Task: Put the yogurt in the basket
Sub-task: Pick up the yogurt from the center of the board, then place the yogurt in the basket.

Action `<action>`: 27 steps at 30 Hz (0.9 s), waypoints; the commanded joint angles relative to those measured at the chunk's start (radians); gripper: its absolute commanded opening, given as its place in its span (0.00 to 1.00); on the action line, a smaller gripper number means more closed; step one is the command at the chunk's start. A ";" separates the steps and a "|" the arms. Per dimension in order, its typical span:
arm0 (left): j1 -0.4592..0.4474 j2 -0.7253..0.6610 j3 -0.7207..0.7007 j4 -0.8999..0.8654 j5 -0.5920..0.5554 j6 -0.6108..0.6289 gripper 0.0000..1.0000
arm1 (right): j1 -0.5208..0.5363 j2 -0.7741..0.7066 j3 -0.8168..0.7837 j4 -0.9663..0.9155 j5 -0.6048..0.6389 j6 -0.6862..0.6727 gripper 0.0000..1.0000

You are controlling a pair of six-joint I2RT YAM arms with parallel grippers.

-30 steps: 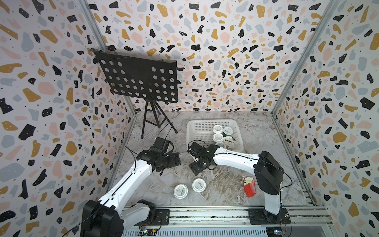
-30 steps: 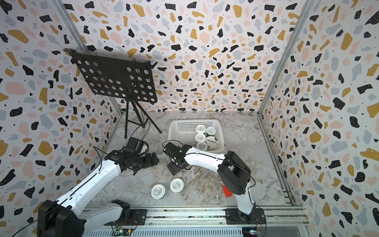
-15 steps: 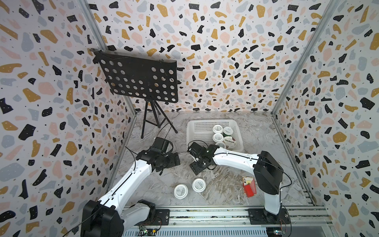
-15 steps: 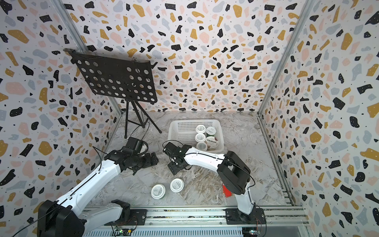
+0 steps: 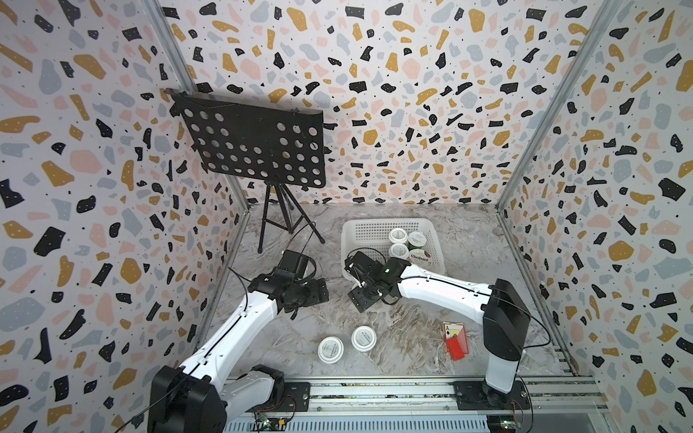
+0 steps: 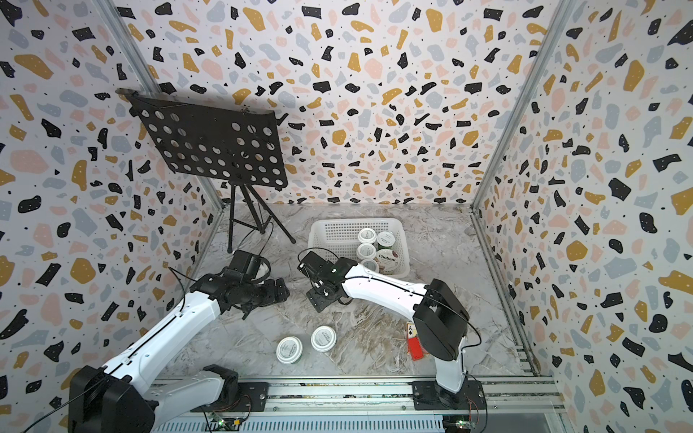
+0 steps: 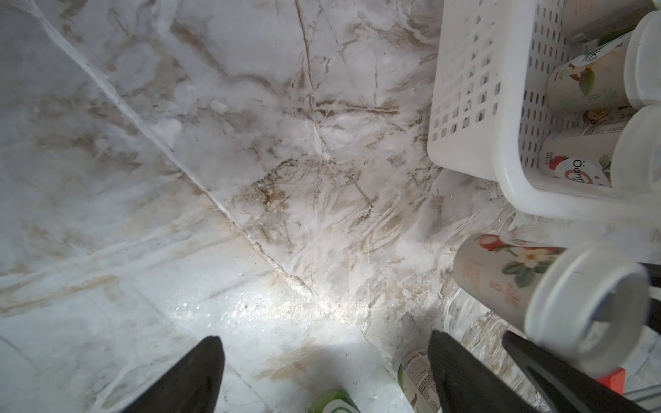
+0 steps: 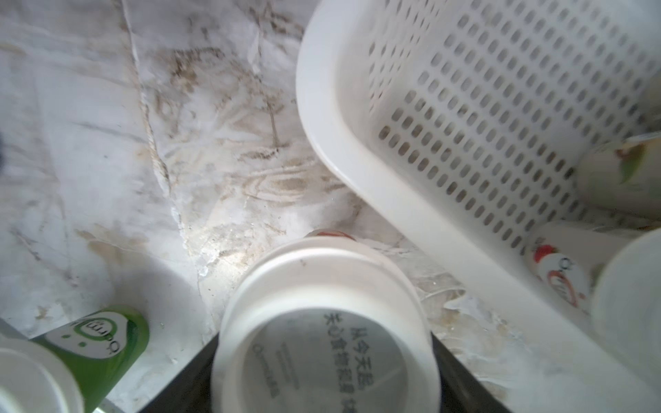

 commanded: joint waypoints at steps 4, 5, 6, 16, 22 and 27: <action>0.003 0.007 0.053 0.004 0.010 0.036 0.92 | -0.052 -0.092 0.118 -0.088 0.068 -0.054 0.76; -0.003 0.014 0.058 0.005 0.009 0.039 0.93 | -0.065 -0.091 0.135 -0.088 0.071 -0.062 0.76; -0.013 0.023 0.066 0.005 0.005 0.042 0.93 | -0.083 -0.088 0.156 -0.091 0.072 -0.070 0.75; -0.095 0.123 0.134 0.005 -0.029 0.062 0.92 | -0.227 0.121 0.425 -0.092 0.053 -0.150 0.75; -0.095 0.135 0.134 0.007 -0.033 0.074 0.92 | -0.284 0.296 0.585 -0.099 0.027 -0.176 0.75; -0.094 0.140 0.123 0.014 -0.019 0.077 0.93 | -0.316 0.417 0.687 -0.104 0.015 -0.187 0.75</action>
